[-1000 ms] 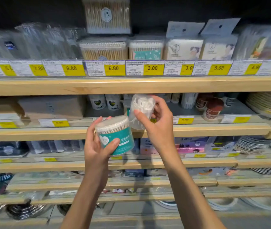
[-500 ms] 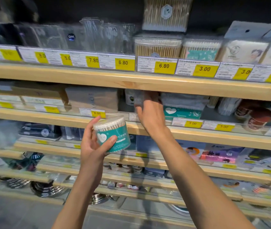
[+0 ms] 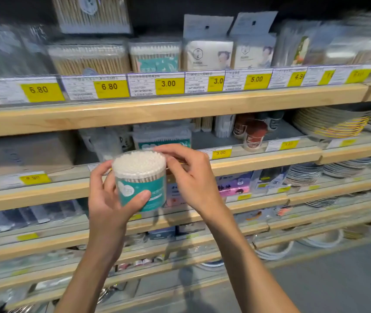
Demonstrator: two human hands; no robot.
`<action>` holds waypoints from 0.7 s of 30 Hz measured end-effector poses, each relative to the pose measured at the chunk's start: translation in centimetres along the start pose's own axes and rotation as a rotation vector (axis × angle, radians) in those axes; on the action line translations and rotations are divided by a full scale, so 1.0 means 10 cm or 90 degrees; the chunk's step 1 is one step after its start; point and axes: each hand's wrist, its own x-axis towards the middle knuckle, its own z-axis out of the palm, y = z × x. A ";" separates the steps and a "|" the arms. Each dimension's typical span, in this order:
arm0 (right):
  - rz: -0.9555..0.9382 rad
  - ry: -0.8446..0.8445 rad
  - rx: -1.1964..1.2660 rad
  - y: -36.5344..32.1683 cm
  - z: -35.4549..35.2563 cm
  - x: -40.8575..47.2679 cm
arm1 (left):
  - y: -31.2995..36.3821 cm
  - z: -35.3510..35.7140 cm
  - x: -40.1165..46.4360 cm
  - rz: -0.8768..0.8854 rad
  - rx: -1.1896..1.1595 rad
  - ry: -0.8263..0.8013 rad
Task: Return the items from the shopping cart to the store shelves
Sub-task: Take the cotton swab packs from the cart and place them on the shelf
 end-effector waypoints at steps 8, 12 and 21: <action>0.175 0.072 0.126 0.43 -1.09 -0.41 | -0.38 1.37 0.06 0.022 0.075 -0.133; 0.178 0.134 0.108 0.57 -1.49 -0.25 | -0.38 1.80 0.18 0.045 0.218 -0.161; 0.231 0.084 -0.122 0.66 -1.32 0.45 | -0.19 1.92 0.69 0.187 0.797 0.023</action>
